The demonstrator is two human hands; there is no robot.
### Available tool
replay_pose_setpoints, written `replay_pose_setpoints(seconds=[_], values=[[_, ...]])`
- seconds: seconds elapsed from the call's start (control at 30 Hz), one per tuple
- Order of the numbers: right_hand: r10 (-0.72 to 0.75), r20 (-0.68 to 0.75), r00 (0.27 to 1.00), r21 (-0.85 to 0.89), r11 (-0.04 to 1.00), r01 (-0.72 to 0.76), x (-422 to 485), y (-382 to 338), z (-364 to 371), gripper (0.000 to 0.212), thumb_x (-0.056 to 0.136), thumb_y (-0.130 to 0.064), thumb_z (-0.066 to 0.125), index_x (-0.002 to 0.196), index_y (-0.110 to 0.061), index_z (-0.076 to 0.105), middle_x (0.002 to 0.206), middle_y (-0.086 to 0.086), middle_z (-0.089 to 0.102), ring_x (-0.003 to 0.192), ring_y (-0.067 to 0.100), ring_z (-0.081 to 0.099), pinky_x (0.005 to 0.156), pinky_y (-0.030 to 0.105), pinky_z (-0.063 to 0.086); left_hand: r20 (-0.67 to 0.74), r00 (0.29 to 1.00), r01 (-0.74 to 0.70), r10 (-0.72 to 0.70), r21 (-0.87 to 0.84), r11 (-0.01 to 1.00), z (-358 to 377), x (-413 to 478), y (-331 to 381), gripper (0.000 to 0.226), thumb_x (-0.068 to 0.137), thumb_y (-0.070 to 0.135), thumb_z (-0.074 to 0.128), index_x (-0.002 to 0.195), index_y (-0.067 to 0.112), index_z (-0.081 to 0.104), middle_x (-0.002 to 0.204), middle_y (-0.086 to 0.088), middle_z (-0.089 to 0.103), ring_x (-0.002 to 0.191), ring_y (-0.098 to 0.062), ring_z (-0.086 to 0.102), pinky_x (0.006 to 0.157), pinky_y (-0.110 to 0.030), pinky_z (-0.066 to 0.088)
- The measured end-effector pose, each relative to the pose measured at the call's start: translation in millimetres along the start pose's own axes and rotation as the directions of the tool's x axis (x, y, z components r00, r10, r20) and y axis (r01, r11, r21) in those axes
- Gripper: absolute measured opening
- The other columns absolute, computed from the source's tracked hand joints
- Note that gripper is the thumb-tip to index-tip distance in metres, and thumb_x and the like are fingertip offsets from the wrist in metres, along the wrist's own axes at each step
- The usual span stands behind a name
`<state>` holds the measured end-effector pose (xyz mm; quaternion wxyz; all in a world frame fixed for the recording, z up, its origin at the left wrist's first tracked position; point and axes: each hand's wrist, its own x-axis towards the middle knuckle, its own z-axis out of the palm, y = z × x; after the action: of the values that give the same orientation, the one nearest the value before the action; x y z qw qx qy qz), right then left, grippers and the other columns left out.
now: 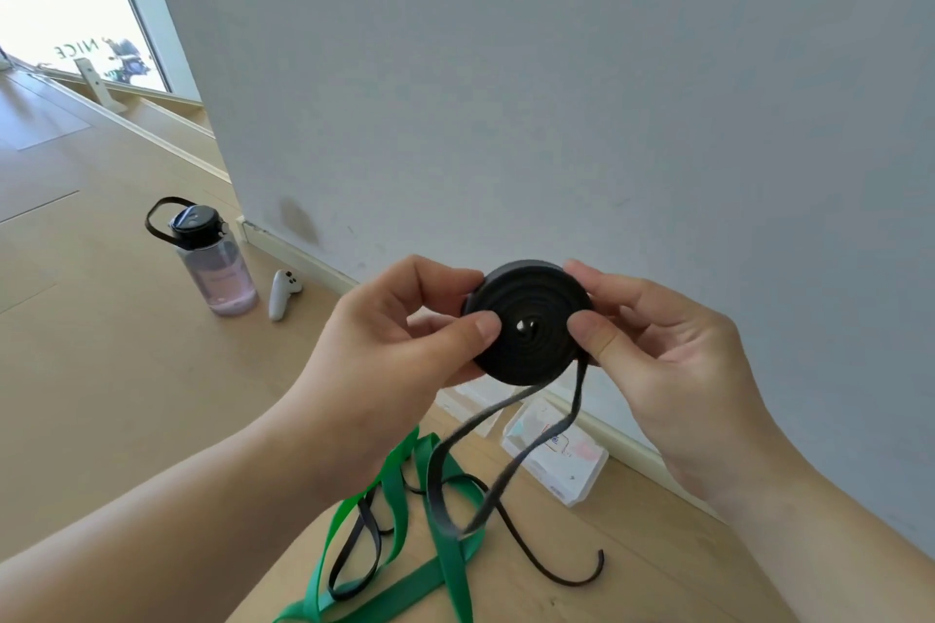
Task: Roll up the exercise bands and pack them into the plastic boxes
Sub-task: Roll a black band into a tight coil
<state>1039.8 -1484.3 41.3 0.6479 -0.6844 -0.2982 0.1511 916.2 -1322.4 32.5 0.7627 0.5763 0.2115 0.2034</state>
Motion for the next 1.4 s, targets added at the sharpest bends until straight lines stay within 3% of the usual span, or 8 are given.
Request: replay_pose_setpoints(seconds=[0.17, 0.4, 0.57, 0.8, 0.97, 1.1, 1.27, 1.4], values=[[-0.107, 0.081, 0.991, -0.285, 0.950, 0.126, -3, 2, -2, 0.040, 0.091, 0.008, 0.068, 0.101, -0.028, 0.081, 0.094, -0.013, 0.080, 0.096, 0.003, 0.074, 0.084, 0.010, 0.054, 0.044, 0.996, -0.091, 0.080, 0.492, 0.866, -1, 1, -8, 0.028, 0.081, 0.013, 0.084, 0.096, 0.028, 0.067, 0.094, 0.011, 0.076, 0.094, -0.006, 0.074, 0.088, -0.039, 0.062], [-0.294, 0.261, 0.919, -0.479, 0.787, 0.388, -6, 9, 5, 0.038, 0.090, 0.005, 0.061, 0.108, -0.022, 0.081, 0.102, -0.011, 0.076, 0.098, 0.009, 0.073, 0.083, 0.016, 0.054, 0.242, 0.951, -0.306, 0.191, 0.669, 0.677, -2, -2, -5, 0.044, 0.088, 0.010, 0.076, 0.121, 0.037, 0.066, 0.102, 0.023, 0.073, 0.102, 0.006, 0.068, 0.088, -0.020, 0.059], [-0.038, 0.036, 0.999, -0.159, 0.986, 0.043, -3, 4, 1, 0.031, 0.078, 0.001, 0.083, 0.098, -0.022, 0.079, 0.094, -0.009, 0.081, 0.092, 0.009, 0.077, 0.086, 0.021, 0.060, 0.152, 0.975, -0.221, 0.162, 0.568, 0.793, -3, 0, -2, 0.042, 0.089, 0.009, 0.075, 0.111, 0.044, 0.068, 0.098, 0.019, 0.069, 0.098, -0.003, 0.064, 0.080, -0.025, 0.060], [0.002, 0.024, 1.000, -0.031, 1.000, -0.001, 0, 2, 0, 0.042, 0.090, 0.004, 0.069, 0.113, -0.031, 0.075, 0.102, -0.001, 0.081, 0.099, 0.014, 0.076, 0.090, 0.021, 0.058, 0.065, 0.994, -0.096, 0.089, 0.116, 0.989, -7, 3, 3, 0.036, 0.089, -0.001, 0.073, 0.118, 0.021, 0.071, 0.102, -0.010, 0.075, 0.099, -0.030, 0.075, 0.090, -0.050, 0.062], [-0.111, 0.129, 0.985, -0.348, 0.925, 0.150, -5, 5, 4, 0.045, 0.096, 0.008, 0.061, 0.111, -0.031, 0.078, 0.103, -0.012, 0.074, 0.104, 0.005, 0.069, 0.088, 0.014, 0.053, 0.167, 0.962, -0.272, 0.215, 0.616, 0.739, -9, 1, -6, 0.042, 0.086, 0.015, 0.080, 0.119, 0.036, 0.065, 0.111, 0.020, 0.071, 0.108, 0.000, 0.068, 0.091, -0.029, 0.060], [-0.157, 0.280, 0.947, -0.445, 0.853, 0.273, -11, 10, 7, 0.046, 0.096, 0.009, 0.058, 0.115, -0.029, 0.077, 0.101, -0.011, 0.067, 0.104, 0.015, 0.067, 0.082, 0.012, 0.049, 0.271, 0.933, -0.358, 0.235, 0.687, 0.632, -5, -2, -10, 0.045, 0.086, 0.019, 0.079, 0.125, 0.037, 0.065, 0.103, 0.023, 0.073, 0.102, 0.004, 0.068, 0.088, -0.024, 0.059], [0.022, 0.003, 1.000, -0.101, 0.995, -0.021, -4, 3, 4, 0.024, 0.078, -0.003, 0.083, 0.091, -0.023, 0.080, 0.085, -0.001, 0.080, 0.082, 0.013, 0.077, 0.073, 0.019, 0.059, 0.139, 0.980, -0.197, 0.144, 0.556, 0.808, -5, 1, -6, 0.044, 0.085, 0.014, 0.081, 0.113, 0.047, 0.071, 0.096, 0.018, 0.074, 0.093, -0.002, 0.071, 0.085, -0.026, 0.062], [0.095, 0.038, 0.995, 0.096, 0.990, -0.098, 2, 1, -2, 0.022, 0.073, -0.016, 0.076, 0.092, -0.020, 0.084, 0.092, 0.008, 0.081, 0.092, 0.021, 0.078, 0.077, 0.021, 0.060, 0.108, 0.989, -0.136, 0.102, 0.391, 0.910, -5, 3, -3, 0.040, 0.082, 0.016, 0.086, 0.108, 0.043, 0.076, 0.098, 0.003, 0.076, 0.093, -0.018, 0.072, 0.089, -0.044, 0.061]])
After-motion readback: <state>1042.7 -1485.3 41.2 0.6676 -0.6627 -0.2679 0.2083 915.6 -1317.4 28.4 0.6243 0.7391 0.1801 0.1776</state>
